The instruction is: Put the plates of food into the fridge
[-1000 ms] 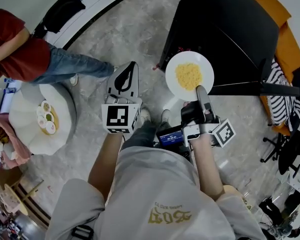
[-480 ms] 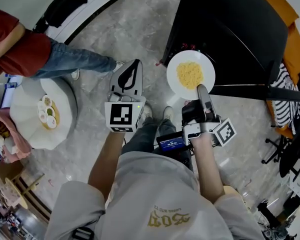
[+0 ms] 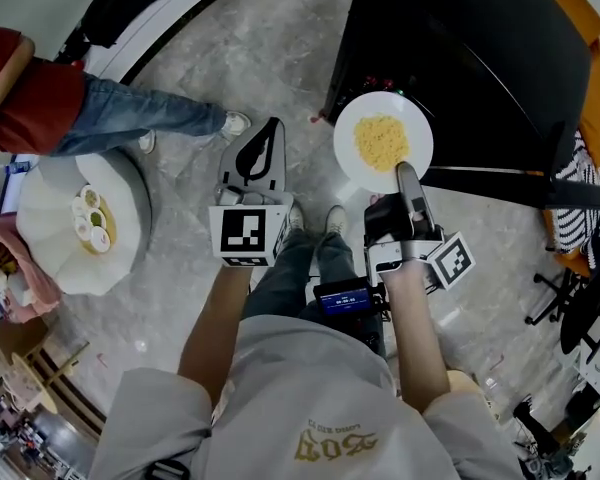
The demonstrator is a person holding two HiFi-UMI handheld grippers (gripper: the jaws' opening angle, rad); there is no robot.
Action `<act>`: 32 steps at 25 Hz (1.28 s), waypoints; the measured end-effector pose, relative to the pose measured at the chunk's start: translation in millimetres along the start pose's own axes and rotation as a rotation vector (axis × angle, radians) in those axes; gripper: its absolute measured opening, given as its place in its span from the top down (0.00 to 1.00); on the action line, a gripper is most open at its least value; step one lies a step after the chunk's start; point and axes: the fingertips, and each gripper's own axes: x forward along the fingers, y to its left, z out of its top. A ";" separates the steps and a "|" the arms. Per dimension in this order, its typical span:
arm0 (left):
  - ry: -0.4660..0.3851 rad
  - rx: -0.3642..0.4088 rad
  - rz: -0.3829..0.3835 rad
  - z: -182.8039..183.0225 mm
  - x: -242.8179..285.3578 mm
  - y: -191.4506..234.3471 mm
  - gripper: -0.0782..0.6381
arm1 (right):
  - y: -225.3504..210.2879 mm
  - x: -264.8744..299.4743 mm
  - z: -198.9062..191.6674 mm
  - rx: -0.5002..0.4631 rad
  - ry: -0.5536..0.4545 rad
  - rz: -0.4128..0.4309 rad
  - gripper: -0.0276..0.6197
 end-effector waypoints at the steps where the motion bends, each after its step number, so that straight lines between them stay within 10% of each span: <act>1: 0.003 0.000 -0.002 -3.2 2.2 0.3 0.88 | -3.7 1.2 0.2 0.002 -0.001 -0.003 0.88; 32: 0.003 0.026 -0.027 -56.4 47.1 -28.3 0.88 | -70.0 2.7 13.0 0.014 0.023 -0.022 0.88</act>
